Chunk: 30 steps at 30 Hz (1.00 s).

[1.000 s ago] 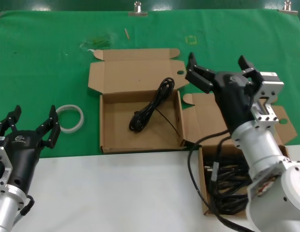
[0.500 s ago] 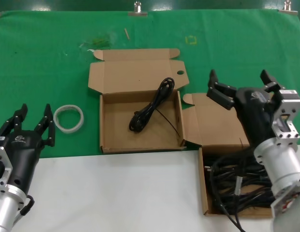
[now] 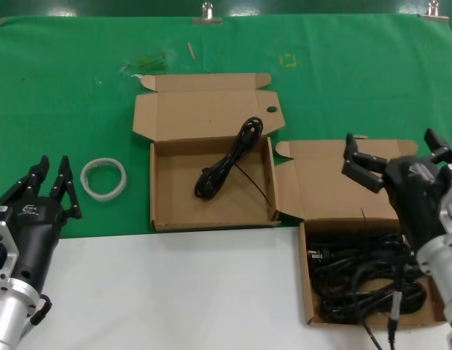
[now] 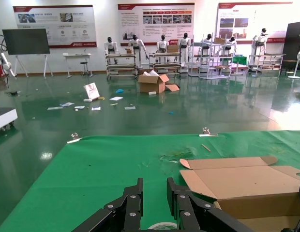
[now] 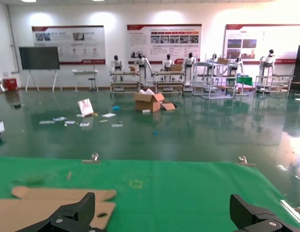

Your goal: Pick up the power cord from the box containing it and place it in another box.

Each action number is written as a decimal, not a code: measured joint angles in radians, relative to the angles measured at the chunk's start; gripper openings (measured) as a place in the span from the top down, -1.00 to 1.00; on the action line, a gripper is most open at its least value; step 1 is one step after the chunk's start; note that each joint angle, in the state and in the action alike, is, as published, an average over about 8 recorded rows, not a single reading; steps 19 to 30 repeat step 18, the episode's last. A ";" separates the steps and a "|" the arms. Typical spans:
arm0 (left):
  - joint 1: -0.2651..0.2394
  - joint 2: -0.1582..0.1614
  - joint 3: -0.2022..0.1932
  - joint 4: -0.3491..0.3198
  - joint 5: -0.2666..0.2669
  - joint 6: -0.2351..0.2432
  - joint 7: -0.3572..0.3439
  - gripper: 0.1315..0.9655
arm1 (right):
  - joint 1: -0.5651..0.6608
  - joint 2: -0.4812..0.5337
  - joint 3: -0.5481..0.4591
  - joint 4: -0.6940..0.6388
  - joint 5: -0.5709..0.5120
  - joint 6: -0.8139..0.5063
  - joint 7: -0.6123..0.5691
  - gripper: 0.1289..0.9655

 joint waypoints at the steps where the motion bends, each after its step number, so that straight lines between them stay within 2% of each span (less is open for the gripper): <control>1: 0.000 0.000 0.000 0.000 0.000 0.000 0.000 0.73 | -0.007 0.002 0.008 0.001 -0.008 -0.005 0.002 -1.00; 10: 0.000 0.000 0.000 0.000 0.000 0.000 0.000 0.65 | -0.056 0.017 0.062 0.009 -0.060 -0.040 0.017 -1.00; 18: 0.000 0.000 0.000 0.000 0.000 0.000 0.000 0.40 | -0.060 0.018 0.065 0.009 -0.064 -0.042 0.018 -1.00; 30: 0.000 0.000 0.000 0.000 0.000 0.000 0.000 0.40 | -0.060 0.018 0.065 0.009 -0.064 -0.042 0.018 -1.00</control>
